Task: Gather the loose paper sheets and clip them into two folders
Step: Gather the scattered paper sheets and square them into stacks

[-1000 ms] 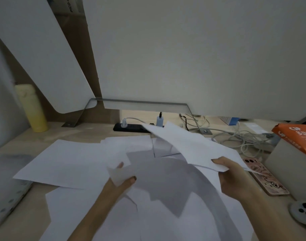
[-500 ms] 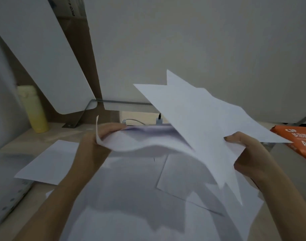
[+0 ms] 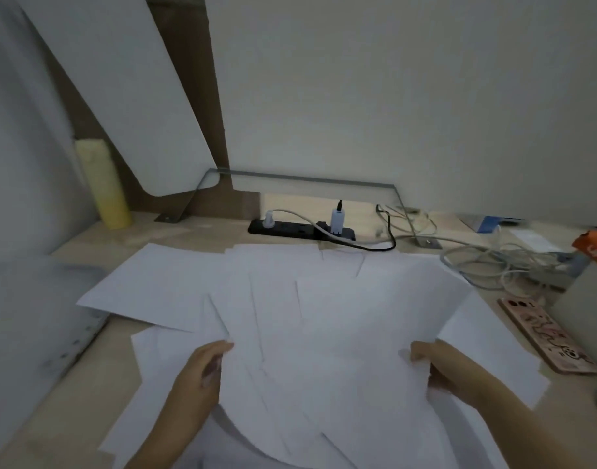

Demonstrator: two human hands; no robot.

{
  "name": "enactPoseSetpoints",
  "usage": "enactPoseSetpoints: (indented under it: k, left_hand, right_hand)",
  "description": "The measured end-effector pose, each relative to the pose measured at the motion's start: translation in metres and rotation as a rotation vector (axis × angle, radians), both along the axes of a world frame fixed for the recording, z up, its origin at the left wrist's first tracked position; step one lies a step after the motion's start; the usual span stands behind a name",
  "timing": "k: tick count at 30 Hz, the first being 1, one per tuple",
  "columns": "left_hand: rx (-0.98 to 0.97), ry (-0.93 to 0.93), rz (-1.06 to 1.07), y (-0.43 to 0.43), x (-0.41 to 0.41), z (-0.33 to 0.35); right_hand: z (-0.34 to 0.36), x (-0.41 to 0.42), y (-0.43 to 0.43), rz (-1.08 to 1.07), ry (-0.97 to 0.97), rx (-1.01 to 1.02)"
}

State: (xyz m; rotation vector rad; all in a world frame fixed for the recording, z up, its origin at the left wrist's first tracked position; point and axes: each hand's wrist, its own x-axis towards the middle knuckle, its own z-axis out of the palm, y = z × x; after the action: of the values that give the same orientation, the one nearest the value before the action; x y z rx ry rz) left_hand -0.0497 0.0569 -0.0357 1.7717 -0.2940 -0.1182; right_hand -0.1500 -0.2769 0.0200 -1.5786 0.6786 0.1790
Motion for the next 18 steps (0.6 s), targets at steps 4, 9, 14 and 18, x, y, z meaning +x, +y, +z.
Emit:
enactPoseSetpoints:
  k: [4, 9, 14, 18]
  left_hand:
    - [-0.2, 0.376, 0.085, 0.003, 0.004, 0.004]
    - [-0.168, 0.541, 0.085, -0.015, 0.024, 0.017]
    - [0.01, 0.444, 0.03, -0.034, 0.025, 0.016]
    - [0.426, 0.071, 0.226, -0.031, 0.023, 0.008]
  right_hand:
    - [0.007, 0.002, -0.001, -0.014, -0.012, -0.082]
    - [0.01, 0.014, -0.001, 0.052, 0.036, -0.154]
    - [0.011, 0.037, 0.016, 0.23, -0.006, -0.162]
    - [-0.005, 0.054, 0.024, 0.092, -0.066, -0.324]
